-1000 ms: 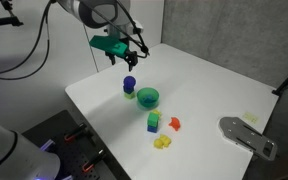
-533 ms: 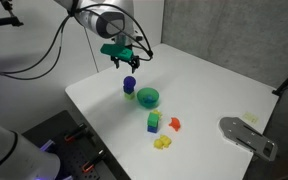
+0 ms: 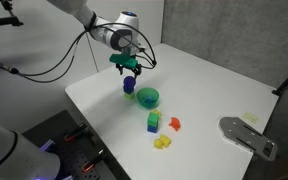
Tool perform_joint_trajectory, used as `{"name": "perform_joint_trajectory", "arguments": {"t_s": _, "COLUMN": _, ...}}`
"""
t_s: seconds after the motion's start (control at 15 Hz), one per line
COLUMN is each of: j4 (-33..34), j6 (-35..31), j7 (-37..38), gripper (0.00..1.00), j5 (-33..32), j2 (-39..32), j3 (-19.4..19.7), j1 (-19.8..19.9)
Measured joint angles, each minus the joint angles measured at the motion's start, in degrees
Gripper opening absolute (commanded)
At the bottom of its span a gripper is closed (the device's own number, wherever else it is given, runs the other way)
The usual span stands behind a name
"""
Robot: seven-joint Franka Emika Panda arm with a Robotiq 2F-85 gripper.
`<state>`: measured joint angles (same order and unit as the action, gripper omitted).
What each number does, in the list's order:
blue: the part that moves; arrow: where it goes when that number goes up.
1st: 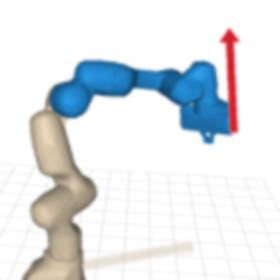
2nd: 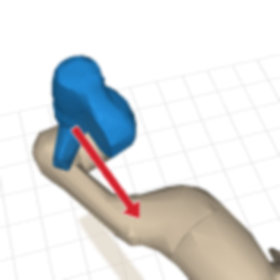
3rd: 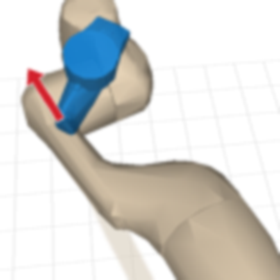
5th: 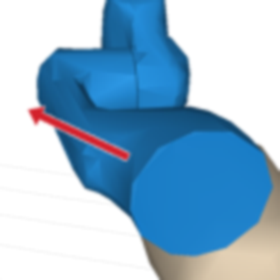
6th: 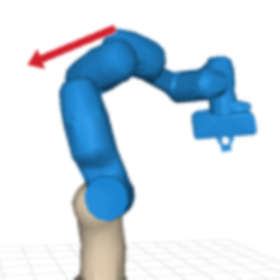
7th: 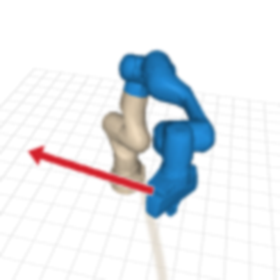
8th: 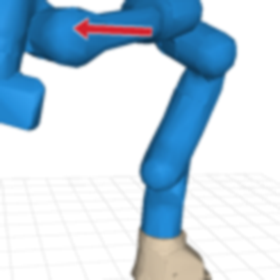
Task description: Put the blue circular object on the green block
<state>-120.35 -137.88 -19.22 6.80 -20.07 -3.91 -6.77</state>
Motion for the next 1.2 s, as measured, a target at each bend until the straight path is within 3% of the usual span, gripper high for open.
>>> {"name": "perform_joint_trajectory", "arguments": {"t_s": 0.4, "j4": 4.76, "j6": -0.84, "j7": 2.32, "gripper": 1.0, "j5": -1.11, "j2": -7.25, "j3": -1.41, "j1": -0.04}}
{"name": "perform_joint_trajectory", "arguments": {"t_s": 1.0, "j4": 6.4, "j6": -5.33, "j7": 5.51, "gripper": 1.0, "j5": -4.02, "j2": -12.52, "j3": -2.33, "j1": -0.32}}
{"name": "perform_joint_trajectory", "arguments": {"t_s": 1.07, "j4": 6.4, "j6": -5.92, "j7": 5.51, "gripper": 0.75, "j5": -4.02, "j2": -12.9, "j3": -2.5, "j1": -0.32}}
{"name": "perform_joint_trajectory", "arguments": {"t_s": 1.13, "j4": 6.4, "j6": -6.46, "j7": 5.53, "gripper": 0.74, "j5": -4.05, "j2": -13.24, "j3": -2.6, "j1": -0.33}}
{"name": "perform_joint_trajectory", "arguments": {"t_s": 1.2, "j4": 6.4, "j6": -6.95, "j7": 5.53, "gripper": 0.66, "j5": -4.06, "j2": -13.52, "j3": -2.64, "j1": -0.33}}
